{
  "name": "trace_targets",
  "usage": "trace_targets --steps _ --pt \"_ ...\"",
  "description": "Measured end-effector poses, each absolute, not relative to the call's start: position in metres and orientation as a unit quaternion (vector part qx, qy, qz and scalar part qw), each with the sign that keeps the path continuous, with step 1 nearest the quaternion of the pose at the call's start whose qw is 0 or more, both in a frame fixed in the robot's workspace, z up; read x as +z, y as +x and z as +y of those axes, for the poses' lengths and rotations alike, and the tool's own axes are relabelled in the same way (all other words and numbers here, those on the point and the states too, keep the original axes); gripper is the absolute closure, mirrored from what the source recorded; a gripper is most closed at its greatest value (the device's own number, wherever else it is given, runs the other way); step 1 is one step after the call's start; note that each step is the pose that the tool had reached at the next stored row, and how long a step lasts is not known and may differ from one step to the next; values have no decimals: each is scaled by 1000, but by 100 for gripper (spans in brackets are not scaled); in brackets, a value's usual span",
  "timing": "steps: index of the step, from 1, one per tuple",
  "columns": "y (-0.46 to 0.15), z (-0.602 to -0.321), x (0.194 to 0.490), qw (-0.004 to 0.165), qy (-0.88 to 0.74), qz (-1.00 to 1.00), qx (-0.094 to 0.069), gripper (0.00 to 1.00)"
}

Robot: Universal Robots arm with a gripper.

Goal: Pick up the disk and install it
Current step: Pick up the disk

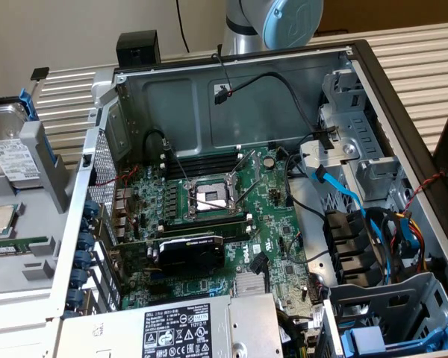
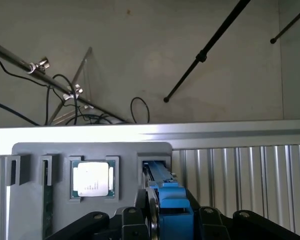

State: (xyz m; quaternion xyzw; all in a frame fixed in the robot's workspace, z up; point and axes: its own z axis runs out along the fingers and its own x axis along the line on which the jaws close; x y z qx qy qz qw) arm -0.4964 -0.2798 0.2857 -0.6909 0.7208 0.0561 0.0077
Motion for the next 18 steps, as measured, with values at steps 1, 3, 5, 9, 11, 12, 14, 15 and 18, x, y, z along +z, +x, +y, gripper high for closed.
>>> trace_targets --steps 1,3,5,9,11,12,14,15,18 --pt "-496 -280 286 8 -691 721 56 61" --pt "-496 -280 288 7 -691 721 56 61" --pt "-496 -280 289 7 -691 721 55 61" --pt "-496 -280 289 7 -691 721 55 61" --pt "-496 -280 289 5 -691 721 56 61" --pt "-496 -280 289 2 -691 721 59 61" --pt "-496 -280 289 -1 -690 721 62 61" --pt "-496 -280 289 -1 -690 721 62 61" --pt "-496 -280 289 -3 -690 721 64 61"
